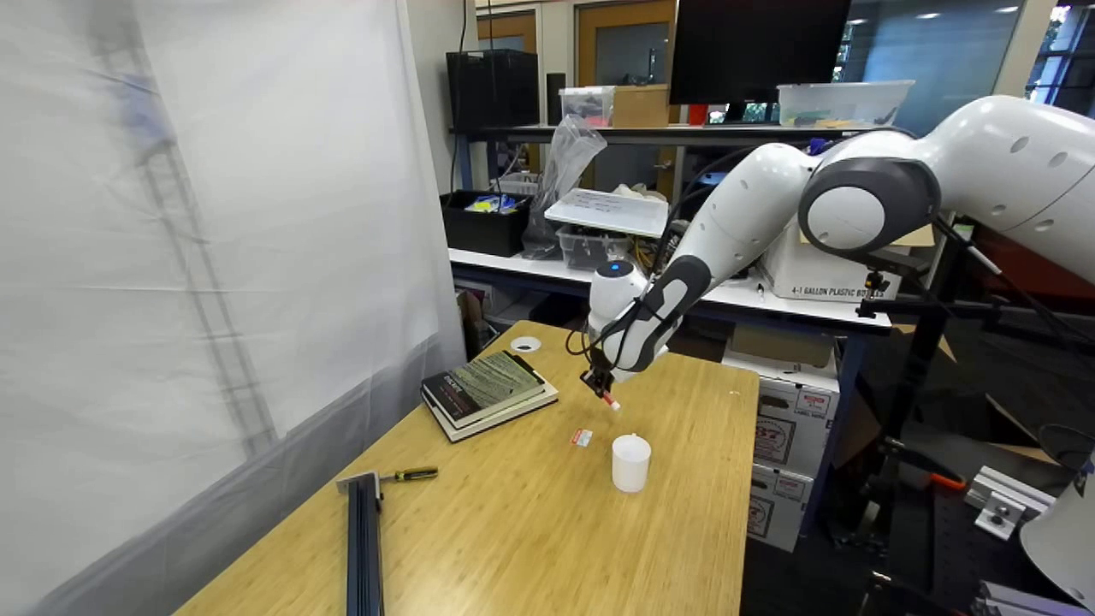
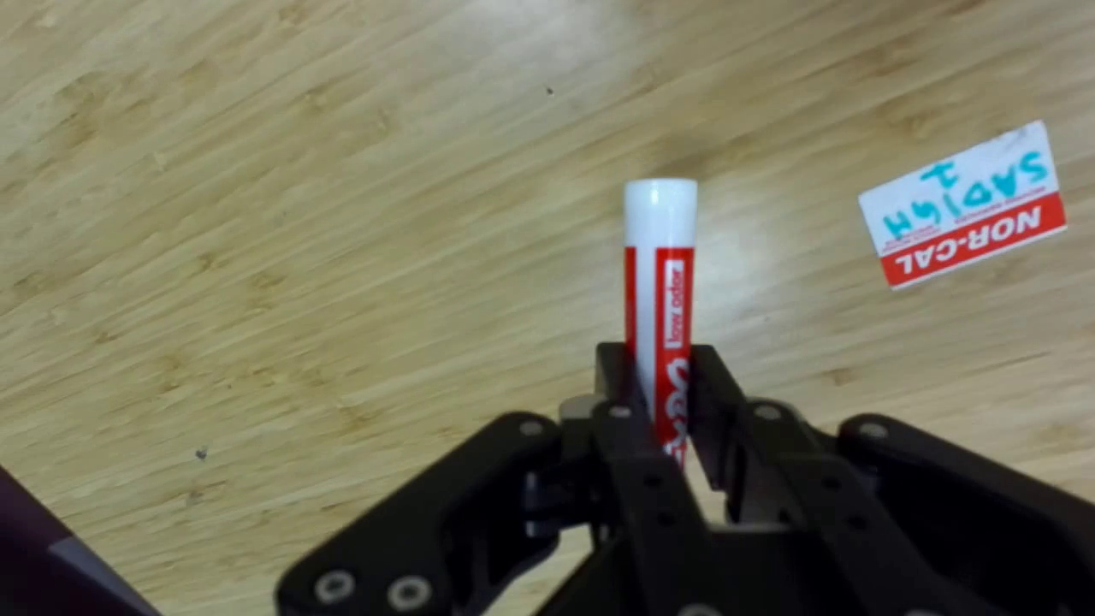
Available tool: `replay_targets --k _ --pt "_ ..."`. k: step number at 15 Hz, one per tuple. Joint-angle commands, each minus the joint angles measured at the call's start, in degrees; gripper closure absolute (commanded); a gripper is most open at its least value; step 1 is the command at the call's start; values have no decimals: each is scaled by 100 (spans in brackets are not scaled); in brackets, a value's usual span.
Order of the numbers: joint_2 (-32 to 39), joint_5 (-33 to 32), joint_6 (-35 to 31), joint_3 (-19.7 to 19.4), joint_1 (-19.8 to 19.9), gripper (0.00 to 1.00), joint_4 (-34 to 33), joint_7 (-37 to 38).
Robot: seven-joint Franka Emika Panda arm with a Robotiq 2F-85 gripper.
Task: Put the marker into the mug.
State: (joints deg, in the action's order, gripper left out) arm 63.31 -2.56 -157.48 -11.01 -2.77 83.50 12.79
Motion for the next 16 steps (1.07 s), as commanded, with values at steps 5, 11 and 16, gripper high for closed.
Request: replay_targets --k 5,11,16 --pt "-327 135 -1578 -1665 -1923 95 1656 1694" --pt "-191 695 -1903 -2583 -3239 95 2423 2310" --pt "-132 1032 -1886 -3047 -3986 95 2761 2536"
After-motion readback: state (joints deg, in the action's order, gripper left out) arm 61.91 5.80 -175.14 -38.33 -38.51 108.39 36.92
